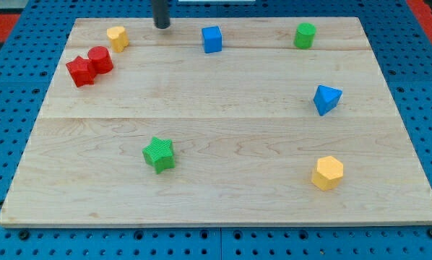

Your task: Put the blue cube vertically below the red star

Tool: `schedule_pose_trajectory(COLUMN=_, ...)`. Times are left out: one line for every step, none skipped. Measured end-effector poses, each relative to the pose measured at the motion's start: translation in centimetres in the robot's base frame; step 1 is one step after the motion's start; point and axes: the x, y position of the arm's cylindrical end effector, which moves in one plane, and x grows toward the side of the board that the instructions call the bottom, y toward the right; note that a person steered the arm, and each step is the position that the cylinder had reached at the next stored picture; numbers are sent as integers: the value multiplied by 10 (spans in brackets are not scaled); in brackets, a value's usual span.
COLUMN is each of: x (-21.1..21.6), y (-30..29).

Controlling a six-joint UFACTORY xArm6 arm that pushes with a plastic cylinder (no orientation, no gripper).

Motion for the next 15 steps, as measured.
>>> schedule_pose_trajectory(x=11, y=54)
schedule_pose_trajectory(x=51, y=73)
schedule_pose_trajectory(x=99, y=73)
schedule_pose_trajectory(x=110, y=75)
schedule_pose_trajectory(x=110, y=93)
schedule_pose_trajectory(x=94, y=108)
schedule_pose_trajectory(x=69, y=121)
schedule_pose_trajectory(x=89, y=161)
schedule_pose_trajectory(x=132, y=168)
schedule_pose_trajectory(x=147, y=152)
schedule_pose_trajectory(x=125, y=156)
schedule_pose_trajectory(x=119, y=140)
schedule_pose_trajectory(x=153, y=94)
schedule_pose_trajectory(x=187, y=38)
schedule_pose_trajectory(x=216, y=-20)
